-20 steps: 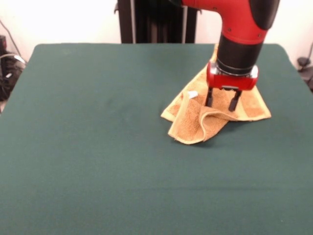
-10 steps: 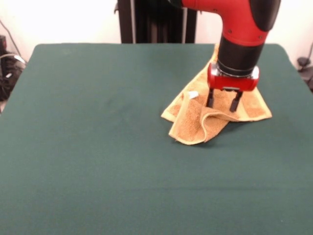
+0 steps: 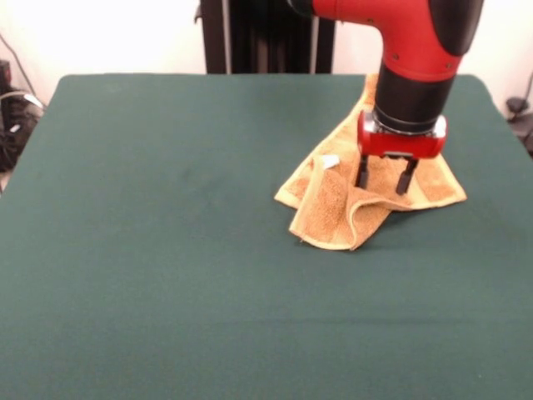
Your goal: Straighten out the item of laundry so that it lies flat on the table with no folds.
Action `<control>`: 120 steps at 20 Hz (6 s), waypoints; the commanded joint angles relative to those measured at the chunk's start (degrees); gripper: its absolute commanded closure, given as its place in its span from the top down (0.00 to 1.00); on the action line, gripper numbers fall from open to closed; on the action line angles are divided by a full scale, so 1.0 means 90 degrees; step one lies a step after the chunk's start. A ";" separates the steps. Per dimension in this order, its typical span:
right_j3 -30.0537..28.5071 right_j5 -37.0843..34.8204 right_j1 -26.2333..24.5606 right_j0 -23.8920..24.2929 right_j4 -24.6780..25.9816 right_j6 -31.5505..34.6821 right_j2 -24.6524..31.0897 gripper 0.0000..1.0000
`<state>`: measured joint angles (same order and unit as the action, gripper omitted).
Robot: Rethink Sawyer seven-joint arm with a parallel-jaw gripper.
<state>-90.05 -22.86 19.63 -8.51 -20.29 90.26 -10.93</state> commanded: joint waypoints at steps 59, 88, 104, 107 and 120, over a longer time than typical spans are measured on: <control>0.0406 -0.0371 -0.0244 -0.0032 -0.0671 0.1396 0.1795 1.00; 0.0355 -0.0426 -0.0214 -0.0167 -0.0888 0.1622 0.1852 1.00; 0.0770 -0.0744 -0.0395 -0.0109 -0.1214 0.1619 0.2108 1.00; 0.0938 -0.0840 -0.0466 -0.0114 -0.1200 0.1617 0.2087 1.00; 0.1834 -0.1682 -0.0449 -0.0695 -0.0529 0.1845 0.0432 1.00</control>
<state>-76.92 -29.38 14.25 -11.39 -27.28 90.26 -2.87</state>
